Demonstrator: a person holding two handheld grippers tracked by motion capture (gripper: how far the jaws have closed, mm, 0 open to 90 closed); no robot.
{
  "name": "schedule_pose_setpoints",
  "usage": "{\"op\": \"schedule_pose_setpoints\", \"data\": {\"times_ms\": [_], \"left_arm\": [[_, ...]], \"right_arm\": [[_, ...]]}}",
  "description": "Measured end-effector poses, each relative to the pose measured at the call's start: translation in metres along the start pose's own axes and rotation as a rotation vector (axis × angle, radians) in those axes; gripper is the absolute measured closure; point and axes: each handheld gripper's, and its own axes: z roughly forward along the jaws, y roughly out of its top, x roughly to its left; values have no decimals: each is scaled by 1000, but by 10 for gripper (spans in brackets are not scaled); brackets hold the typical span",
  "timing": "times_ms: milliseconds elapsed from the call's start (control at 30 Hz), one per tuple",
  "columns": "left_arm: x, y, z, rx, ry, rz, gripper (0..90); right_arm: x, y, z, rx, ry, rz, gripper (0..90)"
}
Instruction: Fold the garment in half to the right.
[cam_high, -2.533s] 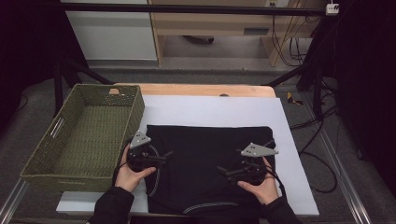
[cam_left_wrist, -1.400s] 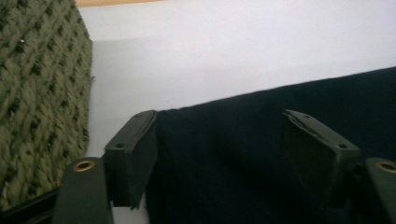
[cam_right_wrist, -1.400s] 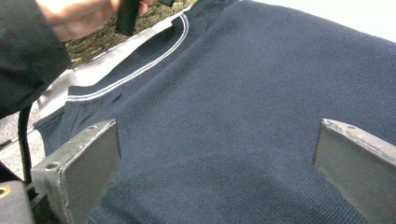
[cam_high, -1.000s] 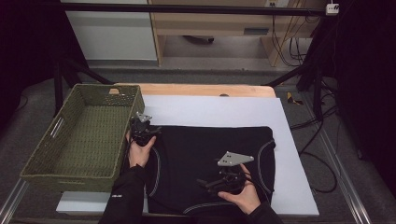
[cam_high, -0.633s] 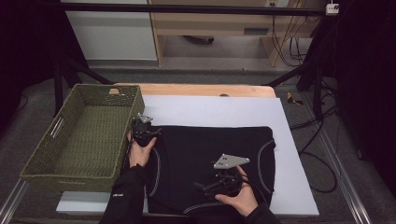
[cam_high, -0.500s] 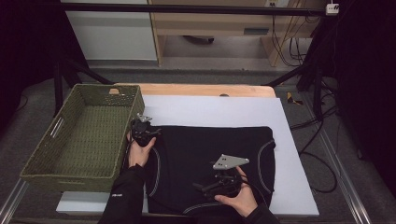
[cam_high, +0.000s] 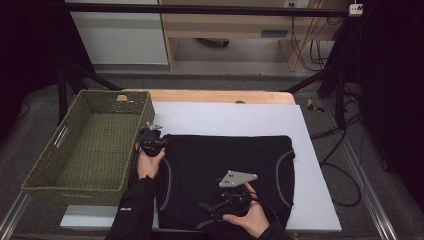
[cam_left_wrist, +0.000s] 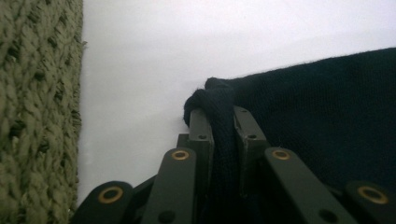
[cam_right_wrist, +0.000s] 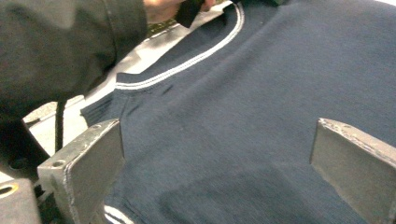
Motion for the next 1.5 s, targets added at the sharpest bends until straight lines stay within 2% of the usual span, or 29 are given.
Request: {"op": "schedule_pose_setpoints", "data": {"times_ms": [167, 300, 433, 700, 933, 967, 1033, 1167, 1233, 1333, 1433, 1500], "left_arm": [[-4, 0, -3, -1, 13, 20, 806], [-9, 3, -11, -25, 21, 46, 808], [-12, 3, -15, -36, 12, 52, 809], [-20, 2, -23, -50, 1, 94, 808], [-18, -2, -26, -69, -21, 75, 808], [-18, -2, -26, -67, -26, 69, 808], [-17, -2, -27, -66, -22, 73, 808], [-16, -1, -29, -78, -34, 49, 807], [-14, -1, -29, -76, -34, 40, 807], [-15, -1, -29, -74, -20, 53, 807], [-15, -2, -28, -67, -11, 60, 807], [-15, -2, -29, -68, -13, 59, 807]], "right_arm": [[14, 1, 13, 12, 12, -21, 46], [28, 3, 27, 22, 20, -35, 54], [41, 5, 42, 42, 5, -52, 60], [67, 10, 64, 59, 31, -76, 130], [86, 12, 91, 129, 34, -104, 179], [89, 11, 94, 135, 35, -95, 186], [92, 11, 100, 147, 17, -106, 187], [96, 9, 109, 149, -31, -121, 215], [98, 7, 110, 145, -68, -137, 262], [102, 7, 110, 163, -117, -181, 333], [106, 8, 110, 185, -145, -205, 375], [107, 10, 110, 197, -158, -205, 447]]}}
